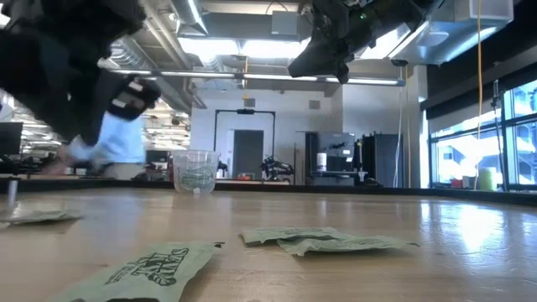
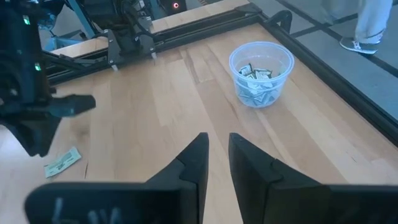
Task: Pick and place items into bin
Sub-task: Put the stevia packet into the transparent bin
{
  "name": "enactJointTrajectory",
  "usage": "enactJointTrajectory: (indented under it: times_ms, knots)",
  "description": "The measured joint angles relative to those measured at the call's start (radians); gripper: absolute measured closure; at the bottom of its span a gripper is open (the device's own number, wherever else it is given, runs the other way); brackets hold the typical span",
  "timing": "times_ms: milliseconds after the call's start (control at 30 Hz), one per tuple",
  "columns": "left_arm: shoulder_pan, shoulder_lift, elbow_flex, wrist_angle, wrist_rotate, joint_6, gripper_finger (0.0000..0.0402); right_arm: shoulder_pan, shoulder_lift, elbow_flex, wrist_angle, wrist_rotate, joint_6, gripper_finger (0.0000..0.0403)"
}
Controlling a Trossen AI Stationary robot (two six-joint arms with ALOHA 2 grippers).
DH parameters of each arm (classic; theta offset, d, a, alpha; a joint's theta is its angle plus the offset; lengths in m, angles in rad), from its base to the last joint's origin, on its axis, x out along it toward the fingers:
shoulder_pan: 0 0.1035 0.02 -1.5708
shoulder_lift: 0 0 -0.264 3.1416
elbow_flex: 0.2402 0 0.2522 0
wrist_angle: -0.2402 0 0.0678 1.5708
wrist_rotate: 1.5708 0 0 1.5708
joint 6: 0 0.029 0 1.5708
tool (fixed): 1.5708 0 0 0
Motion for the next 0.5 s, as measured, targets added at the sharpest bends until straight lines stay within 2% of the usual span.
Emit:
enactJointTrajectory:
  times_ms: [133,333,500]
  knots:
    - [0.001,0.065,0.000,0.007,0.003,-0.021,0.0319,0.000,0.000,0.000,0.000,0.000,0.000,0.0335]
    - [-0.005,0.140,0.000,0.024,0.063,-0.020,0.0328,0.000,0.000,0.000,-0.001,0.000,-0.001,0.0335]
    - [-0.022,0.178,0.002,0.023,0.028,-0.025,0.0337,0.000,0.000,0.000,-0.005,0.000,-0.001,0.0335]
